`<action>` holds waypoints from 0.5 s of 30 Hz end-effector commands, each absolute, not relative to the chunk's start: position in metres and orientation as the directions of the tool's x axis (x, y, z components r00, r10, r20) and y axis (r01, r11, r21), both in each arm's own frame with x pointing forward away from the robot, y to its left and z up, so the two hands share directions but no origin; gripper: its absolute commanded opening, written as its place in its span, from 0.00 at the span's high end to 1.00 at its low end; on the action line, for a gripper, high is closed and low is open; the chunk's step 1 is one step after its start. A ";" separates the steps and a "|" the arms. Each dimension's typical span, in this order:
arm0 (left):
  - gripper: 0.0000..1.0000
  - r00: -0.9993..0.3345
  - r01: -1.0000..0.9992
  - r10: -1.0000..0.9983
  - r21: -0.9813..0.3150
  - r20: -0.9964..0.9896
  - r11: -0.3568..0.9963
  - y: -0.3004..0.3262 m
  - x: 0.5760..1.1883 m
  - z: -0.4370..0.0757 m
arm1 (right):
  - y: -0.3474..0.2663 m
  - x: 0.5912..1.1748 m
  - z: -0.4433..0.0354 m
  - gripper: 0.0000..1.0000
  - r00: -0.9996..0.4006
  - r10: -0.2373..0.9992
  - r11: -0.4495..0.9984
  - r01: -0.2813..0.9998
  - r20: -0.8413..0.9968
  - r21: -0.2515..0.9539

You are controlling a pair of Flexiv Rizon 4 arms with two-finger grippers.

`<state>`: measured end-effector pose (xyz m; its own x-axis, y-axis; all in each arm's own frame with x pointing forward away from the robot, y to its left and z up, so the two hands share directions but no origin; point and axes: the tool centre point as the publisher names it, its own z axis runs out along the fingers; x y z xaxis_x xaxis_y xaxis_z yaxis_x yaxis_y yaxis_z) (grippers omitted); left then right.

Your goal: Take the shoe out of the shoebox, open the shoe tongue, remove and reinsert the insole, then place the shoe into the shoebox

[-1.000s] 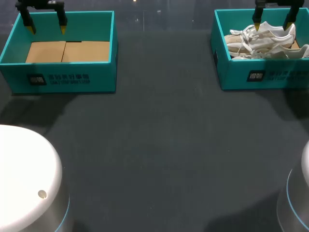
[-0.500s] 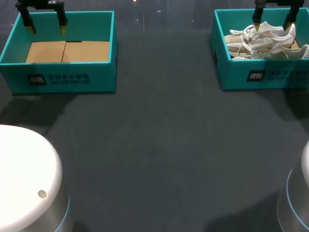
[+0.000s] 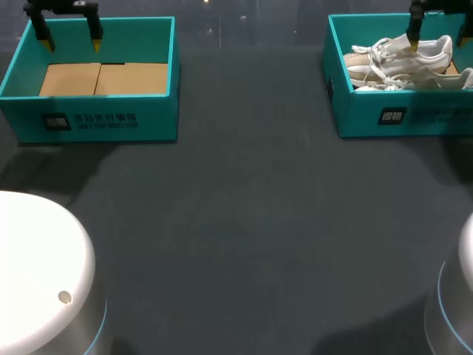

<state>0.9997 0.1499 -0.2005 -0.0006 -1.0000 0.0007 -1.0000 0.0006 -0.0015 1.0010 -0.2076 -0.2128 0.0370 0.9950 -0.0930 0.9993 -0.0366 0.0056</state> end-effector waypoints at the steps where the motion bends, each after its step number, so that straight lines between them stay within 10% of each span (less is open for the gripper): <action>1: 0.00 0.000 -1.000 -1.000 -0.001 0.000 0.000 0.150 1.000 -0.200 | -0.228 0.997 -0.220 0.00 0.044 0.995 -0.043 0.999 -0.086 0.018; 15: 0.00 0.000 -1.000 -1.000 -0.001 0.000 0.000 0.150 1.000 -0.200 | -0.286 1.008 -0.255 0.04 0.061 0.993 -0.058 0.998 -0.104 0.029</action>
